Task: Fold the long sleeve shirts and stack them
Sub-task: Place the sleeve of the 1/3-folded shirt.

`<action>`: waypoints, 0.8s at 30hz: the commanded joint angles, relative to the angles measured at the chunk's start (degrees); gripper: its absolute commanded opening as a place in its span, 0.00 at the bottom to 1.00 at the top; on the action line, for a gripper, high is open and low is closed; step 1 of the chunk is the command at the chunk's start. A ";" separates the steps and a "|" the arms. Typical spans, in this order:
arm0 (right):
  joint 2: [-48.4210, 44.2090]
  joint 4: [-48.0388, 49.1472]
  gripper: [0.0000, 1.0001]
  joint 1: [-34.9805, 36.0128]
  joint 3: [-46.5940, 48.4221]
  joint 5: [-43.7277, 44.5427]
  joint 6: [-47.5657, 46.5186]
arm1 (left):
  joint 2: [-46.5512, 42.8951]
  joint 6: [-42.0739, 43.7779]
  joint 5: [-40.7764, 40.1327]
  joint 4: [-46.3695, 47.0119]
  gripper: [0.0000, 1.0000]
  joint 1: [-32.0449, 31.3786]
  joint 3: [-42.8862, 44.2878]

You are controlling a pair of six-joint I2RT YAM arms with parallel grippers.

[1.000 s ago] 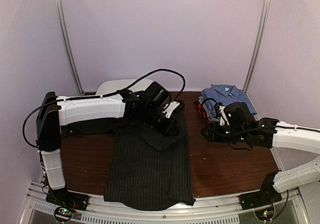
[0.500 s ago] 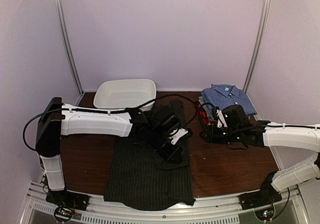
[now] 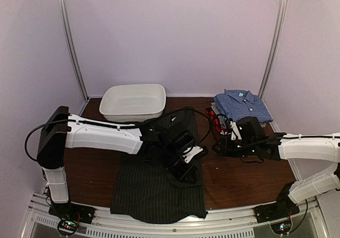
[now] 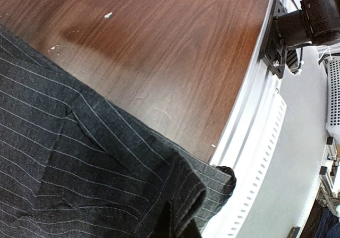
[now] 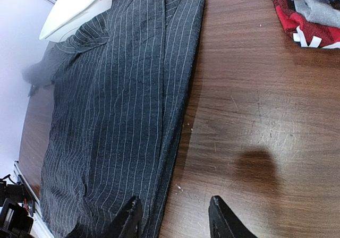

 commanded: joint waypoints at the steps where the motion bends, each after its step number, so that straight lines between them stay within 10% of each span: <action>1: -0.03 2.50 0.44 -0.16 -1.66 -1.29 0.57 | 0.71 -1.38 2.46 4.51 0.00 -1.16 -1.06; 12: 0.76 4.30 0.44 -0.01 -3.44 -2.57 0.94 | 0.42 -1.33 2.51 4.54 0.00 -2.08 -3.44; 18: 1.19 4.89 0.46 0.92 -3.60 -3.42 0.90 | -1.99 -1.72 0.61 4.37 0.39 -2.12 -3.81; 24: 2.57 6.92 0.57 2.71 -4.40 -4.51 0.77 | -7.10 -2.74 -5.05 2.83 0.52 -1.19 -3.86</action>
